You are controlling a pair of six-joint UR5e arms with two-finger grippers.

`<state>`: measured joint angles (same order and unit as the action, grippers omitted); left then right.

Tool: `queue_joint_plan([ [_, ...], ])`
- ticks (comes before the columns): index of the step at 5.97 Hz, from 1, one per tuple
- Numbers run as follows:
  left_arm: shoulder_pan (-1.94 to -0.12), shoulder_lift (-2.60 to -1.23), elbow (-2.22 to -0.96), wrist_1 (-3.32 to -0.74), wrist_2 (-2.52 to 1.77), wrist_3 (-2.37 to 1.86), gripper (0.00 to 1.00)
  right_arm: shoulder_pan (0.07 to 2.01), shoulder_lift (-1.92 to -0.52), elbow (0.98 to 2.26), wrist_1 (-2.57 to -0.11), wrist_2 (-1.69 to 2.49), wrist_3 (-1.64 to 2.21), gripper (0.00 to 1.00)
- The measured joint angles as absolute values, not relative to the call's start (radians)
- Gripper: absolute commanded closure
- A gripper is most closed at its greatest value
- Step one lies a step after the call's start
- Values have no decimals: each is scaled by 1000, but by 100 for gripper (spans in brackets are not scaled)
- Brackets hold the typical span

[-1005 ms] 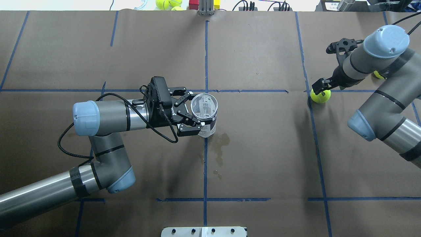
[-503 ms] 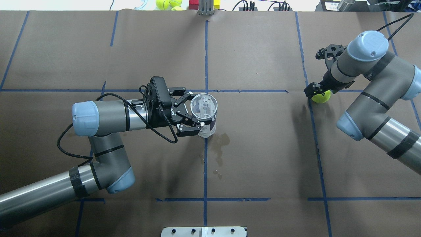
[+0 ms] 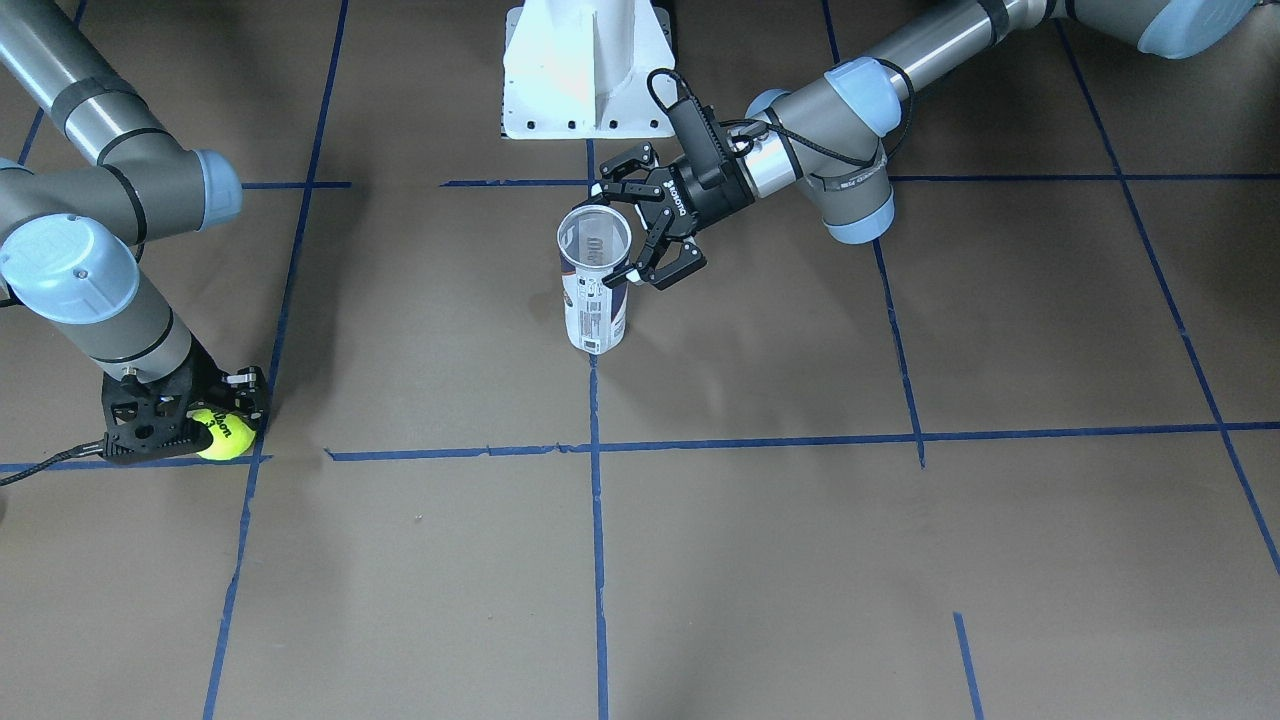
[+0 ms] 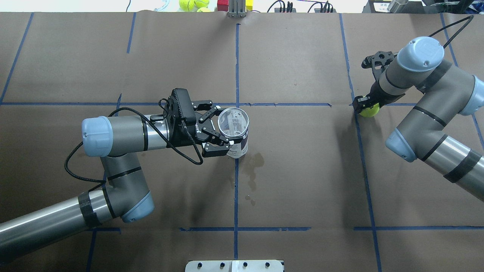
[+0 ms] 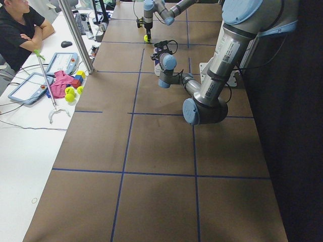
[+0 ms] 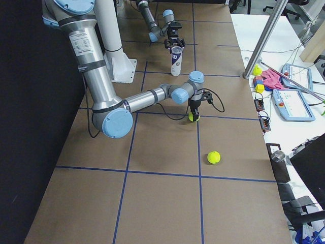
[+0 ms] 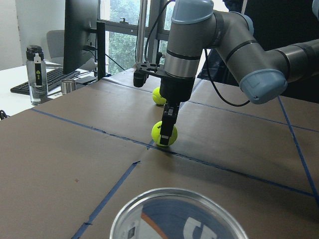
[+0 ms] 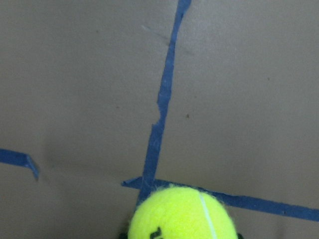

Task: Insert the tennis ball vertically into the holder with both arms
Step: 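Carry the ball with the right gripper above the can's opening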

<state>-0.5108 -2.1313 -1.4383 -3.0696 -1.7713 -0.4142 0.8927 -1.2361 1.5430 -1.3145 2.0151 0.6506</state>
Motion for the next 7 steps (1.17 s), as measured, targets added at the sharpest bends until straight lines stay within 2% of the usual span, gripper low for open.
queue_joint_plan([
  [2, -511, -2131, -1438, -3069, -1770, -415, 12, 957, -1229, 1712, -1384, 2094, 668, 100],
  [4, -511, -2131, -1438, -3069, -1770, -416, 12, 931, -1112, 1890, -1590, 2123, 883, 100],
  [7, -511, -2131, -1437, -3069, -1769, -416, 12, 788, -906, 1927, -1655, 2057, 1253, 98],
])
